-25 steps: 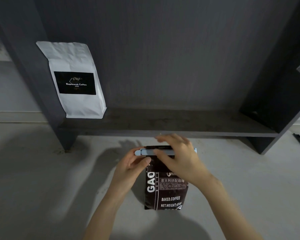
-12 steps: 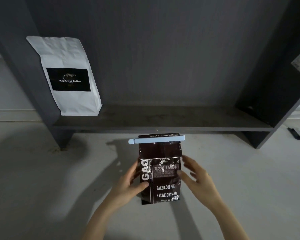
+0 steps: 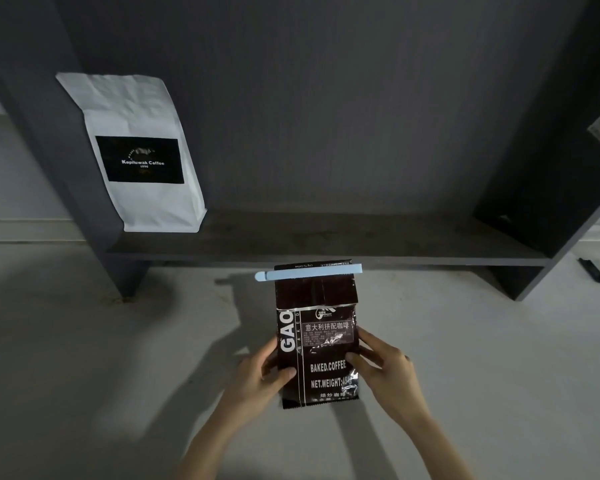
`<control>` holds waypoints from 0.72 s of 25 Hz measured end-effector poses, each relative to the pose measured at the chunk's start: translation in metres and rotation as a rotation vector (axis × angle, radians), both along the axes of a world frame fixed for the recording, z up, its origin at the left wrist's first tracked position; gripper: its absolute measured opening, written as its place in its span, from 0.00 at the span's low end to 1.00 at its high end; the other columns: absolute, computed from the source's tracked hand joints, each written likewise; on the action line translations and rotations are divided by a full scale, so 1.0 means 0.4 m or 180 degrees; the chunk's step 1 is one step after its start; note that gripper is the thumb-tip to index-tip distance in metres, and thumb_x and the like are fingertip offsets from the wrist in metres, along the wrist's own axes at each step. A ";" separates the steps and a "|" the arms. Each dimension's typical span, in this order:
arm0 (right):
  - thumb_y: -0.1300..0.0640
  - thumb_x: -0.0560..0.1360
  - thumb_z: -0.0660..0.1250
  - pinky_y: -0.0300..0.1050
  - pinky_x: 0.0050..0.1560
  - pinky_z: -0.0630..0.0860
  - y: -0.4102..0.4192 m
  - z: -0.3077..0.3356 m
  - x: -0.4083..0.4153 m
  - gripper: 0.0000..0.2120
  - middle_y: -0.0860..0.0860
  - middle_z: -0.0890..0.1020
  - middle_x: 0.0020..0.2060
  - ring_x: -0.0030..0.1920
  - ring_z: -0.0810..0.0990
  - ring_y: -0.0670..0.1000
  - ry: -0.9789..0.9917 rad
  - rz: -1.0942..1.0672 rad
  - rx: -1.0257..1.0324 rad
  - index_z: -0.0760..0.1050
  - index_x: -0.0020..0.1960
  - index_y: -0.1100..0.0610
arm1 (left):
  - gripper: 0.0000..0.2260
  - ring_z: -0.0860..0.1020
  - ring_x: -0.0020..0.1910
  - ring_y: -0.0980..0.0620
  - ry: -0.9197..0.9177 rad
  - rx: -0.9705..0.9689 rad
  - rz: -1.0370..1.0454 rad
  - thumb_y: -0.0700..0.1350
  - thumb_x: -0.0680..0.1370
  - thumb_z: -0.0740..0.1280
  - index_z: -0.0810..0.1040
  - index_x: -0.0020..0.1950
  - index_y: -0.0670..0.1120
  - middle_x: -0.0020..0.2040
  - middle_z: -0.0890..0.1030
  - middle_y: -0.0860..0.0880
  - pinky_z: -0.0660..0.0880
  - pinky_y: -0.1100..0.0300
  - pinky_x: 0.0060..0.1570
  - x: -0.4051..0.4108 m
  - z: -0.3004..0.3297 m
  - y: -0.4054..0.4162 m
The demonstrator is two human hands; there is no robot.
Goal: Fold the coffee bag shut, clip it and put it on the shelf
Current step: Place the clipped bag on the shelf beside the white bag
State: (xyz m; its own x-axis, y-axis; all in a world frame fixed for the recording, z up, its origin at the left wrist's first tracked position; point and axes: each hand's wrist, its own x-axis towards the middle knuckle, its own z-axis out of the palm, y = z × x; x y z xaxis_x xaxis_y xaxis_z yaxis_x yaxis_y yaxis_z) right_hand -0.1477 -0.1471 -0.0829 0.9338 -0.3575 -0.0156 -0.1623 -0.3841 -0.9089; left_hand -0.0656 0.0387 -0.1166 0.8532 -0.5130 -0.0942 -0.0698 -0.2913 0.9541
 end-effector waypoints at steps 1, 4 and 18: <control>0.67 0.71 0.66 0.17 0.38 0.68 0.004 0.008 0.007 0.21 0.25 0.79 0.34 0.40 0.74 0.23 -0.0025 0.0001 -0.0025 0.73 0.59 0.48 | 0.24 0.75 0.59 0.62 -0.0025 0.0013 -0.0014 0.40 0.70 0.69 0.68 0.63 0.53 0.52 0.79 0.69 0.69 0.54 0.66 0.007 0.012 0.004; 0.66 0.70 0.67 0.18 0.38 0.69 0.017 0.061 0.055 0.21 0.28 0.79 0.41 0.40 0.75 0.24 -0.0267 0.0016 -0.0100 0.74 0.59 0.49 | 0.24 0.73 0.58 0.67 -0.0194 -0.0044 0.0030 0.37 0.72 0.67 0.67 0.65 0.52 0.49 0.77 0.75 0.69 0.60 0.65 0.046 0.075 0.020; 0.65 0.71 0.65 0.13 0.39 0.64 0.087 0.283 0.433 0.18 0.51 0.81 0.51 0.45 0.76 0.37 -0.1189 0.0086 -0.0394 0.73 0.60 0.57 | 0.25 0.71 0.61 0.53 -0.1283 -0.0026 0.0724 0.34 0.72 0.65 0.65 0.68 0.46 0.61 0.76 0.47 0.66 0.61 0.61 0.366 0.364 0.050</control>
